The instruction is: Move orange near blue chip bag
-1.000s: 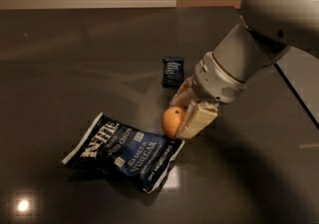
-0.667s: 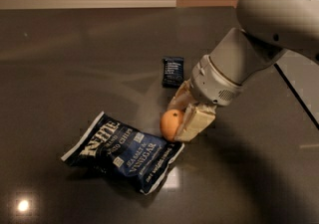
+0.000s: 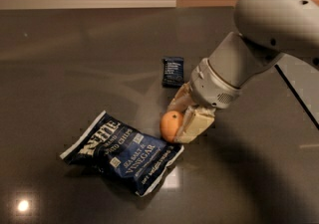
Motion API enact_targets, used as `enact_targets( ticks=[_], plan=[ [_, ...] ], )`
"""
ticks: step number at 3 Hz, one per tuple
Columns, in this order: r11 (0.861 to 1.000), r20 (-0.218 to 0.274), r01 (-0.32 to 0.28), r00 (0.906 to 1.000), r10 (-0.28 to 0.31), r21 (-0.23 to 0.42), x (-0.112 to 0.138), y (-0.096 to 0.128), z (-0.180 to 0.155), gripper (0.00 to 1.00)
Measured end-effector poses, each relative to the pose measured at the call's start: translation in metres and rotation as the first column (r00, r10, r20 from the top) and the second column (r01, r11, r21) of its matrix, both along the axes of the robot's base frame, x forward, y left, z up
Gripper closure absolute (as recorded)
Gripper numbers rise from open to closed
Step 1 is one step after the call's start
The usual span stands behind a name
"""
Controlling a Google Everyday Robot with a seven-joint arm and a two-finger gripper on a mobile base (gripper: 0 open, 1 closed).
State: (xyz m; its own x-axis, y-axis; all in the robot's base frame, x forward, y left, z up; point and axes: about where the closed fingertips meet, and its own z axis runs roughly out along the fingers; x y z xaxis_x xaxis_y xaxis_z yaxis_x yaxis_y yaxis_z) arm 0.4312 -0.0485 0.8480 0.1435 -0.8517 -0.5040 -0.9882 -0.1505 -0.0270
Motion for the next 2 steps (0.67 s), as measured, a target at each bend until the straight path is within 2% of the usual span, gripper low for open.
enact_targets(
  ticks=[1,2],
  plan=[
    [1.000,0.000,0.000,1.0000,0.000,-0.002,0.0001,-0.0004,0.0003,0.15],
    [1.000,0.000,0.005,1.0000,-0.005,-0.013,0.0013,-0.0054,-0.0034,0.00]
  ],
)
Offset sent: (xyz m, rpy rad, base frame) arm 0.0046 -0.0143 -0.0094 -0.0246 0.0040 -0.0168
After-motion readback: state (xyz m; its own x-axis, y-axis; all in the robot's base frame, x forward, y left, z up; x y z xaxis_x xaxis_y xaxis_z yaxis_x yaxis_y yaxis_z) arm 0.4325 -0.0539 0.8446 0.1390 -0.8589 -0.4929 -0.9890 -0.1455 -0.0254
